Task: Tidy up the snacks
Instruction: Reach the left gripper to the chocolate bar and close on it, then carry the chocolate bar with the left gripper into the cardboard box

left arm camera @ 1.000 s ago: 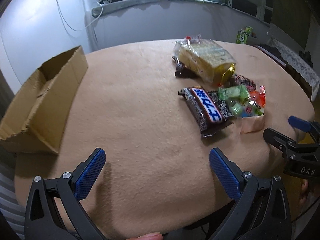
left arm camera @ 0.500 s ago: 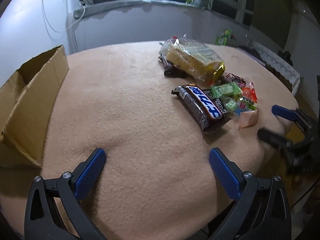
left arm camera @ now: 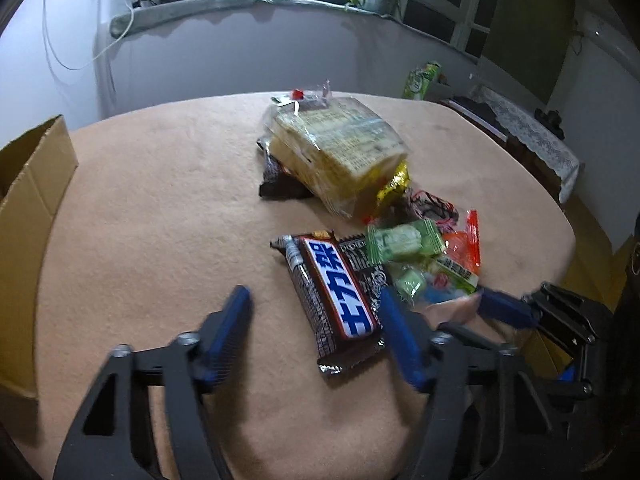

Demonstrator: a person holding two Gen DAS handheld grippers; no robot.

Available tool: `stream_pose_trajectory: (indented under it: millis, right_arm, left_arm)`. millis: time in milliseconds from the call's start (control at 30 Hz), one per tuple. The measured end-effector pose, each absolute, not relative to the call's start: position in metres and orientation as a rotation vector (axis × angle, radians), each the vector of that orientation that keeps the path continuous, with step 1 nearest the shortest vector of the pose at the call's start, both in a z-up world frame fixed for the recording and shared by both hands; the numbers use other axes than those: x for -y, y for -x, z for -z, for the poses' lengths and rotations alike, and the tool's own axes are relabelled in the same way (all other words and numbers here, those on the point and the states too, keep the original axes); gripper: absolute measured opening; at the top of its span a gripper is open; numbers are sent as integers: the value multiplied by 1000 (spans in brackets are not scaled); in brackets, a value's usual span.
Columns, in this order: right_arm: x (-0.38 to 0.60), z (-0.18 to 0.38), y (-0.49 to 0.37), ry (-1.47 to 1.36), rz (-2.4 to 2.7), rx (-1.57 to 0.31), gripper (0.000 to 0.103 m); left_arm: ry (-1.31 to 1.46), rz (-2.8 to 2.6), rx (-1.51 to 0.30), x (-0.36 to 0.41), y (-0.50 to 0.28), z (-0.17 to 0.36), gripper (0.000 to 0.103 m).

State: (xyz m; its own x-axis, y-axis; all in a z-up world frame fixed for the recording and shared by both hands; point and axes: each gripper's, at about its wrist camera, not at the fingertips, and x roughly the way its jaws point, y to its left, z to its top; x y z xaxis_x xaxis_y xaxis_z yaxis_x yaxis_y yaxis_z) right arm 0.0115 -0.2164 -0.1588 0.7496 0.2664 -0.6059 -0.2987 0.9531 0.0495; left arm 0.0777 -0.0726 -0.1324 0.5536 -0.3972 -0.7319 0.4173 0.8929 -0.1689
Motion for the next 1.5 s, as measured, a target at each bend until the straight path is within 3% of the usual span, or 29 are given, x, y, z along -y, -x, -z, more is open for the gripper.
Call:
stream_pose_trajectory:
  millis: [33,100,133,300,900,1500]
  right_arm:
    - [217,159,-10,47,-314,-654,21]
    - [215,158,-9,51,-331,-653,15]
    - [213,158,-9,58,-340,-649,13]
    - [207,159,-8,52,-375,-647,6]
    - [216,124,-3,-71,-392,-565,6]
    - [194,65,-16,-48,-413,-465,6]
  left_arm:
    - [-14,485,-859,70,-79,132,52]
    - [3,488,-861,66,-77,132,32]
    - [7,492,-862,64,-77,132,29]
    - [27,494,-851,54,-72,132,28]
    - [110,473,-774,24,-65,111,28]
    - [142,399,-561,-20,-40,37,27]
